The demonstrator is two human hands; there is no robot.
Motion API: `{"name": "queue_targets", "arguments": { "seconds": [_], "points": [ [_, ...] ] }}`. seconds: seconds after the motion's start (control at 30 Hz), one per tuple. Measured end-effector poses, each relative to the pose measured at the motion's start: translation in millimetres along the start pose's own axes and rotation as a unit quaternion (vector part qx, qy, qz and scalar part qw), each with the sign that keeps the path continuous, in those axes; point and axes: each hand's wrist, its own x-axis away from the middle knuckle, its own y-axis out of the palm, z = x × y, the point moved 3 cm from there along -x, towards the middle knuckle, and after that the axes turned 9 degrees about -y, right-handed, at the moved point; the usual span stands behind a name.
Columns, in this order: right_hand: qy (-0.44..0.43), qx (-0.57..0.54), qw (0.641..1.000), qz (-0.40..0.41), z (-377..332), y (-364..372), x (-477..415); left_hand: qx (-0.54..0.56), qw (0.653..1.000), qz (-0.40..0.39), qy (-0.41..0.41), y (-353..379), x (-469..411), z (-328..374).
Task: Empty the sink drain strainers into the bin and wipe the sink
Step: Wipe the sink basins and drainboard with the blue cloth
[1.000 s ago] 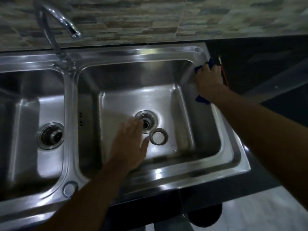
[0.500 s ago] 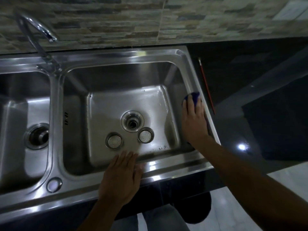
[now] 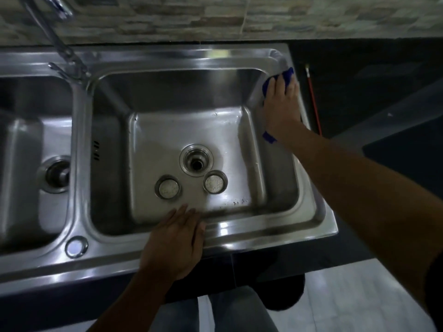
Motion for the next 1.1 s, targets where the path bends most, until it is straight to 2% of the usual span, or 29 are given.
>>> {"name": "queue_targets", "arguments": {
  "seconds": [0.17,0.33,0.43,0.57,0.73,0.83,0.93,1.0,1.1],
  "points": [
    [0.025,0.008,0.999,-0.041,-18.7,10.2,102.8,0.000,1.000,-0.012,-0.026,7.2,0.7,-6.1],
    [-0.016,0.006,0.995,-0.102,-13.2,19.4,185.7,0.127,0.991,-0.011,-0.041,3.7,2.9,-15.9],
    [-0.081,-0.104,0.986,-0.100,1.4,20.9,214.3,0.169,0.985,0.018,-0.026,-11.4,5.5,-40.9],
    [-0.150,-0.248,0.957,-0.032,-6.2,19.9,252.4,0.092,0.992,0.079,-0.046,-40.1,6.1,-99.1],
    [-0.215,-0.363,0.906,0.014,-122.5,-9.2,248.8,0.032,0.988,0.134,-0.069,-65.9,-7.0,-168.6],
    [-0.252,-0.383,0.888,0.031,-227.4,-33.0,234.8,0.083,0.984,0.125,-0.090,-57.0,-9.9,-193.2],
    [-0.259,-0.390,0.884,0.009,-312.9,-50.1,219.2,0.145,0.976,0.115,-0.118,-40.6,-5.4,-204.9],
    [-0.245,-0.383,0.890,-0.002,-332.3,-54.4,211.8,0.139,0.978,0.118,-0.104,-38.6,-7.3,-207.4],
    [-0.239,-0.386,0.891,-0.019,-312.8,-50.3,214.5,0.139,0.978,0.117,-0.100,-41.5,-7.9,-209.2]
  ]
}}
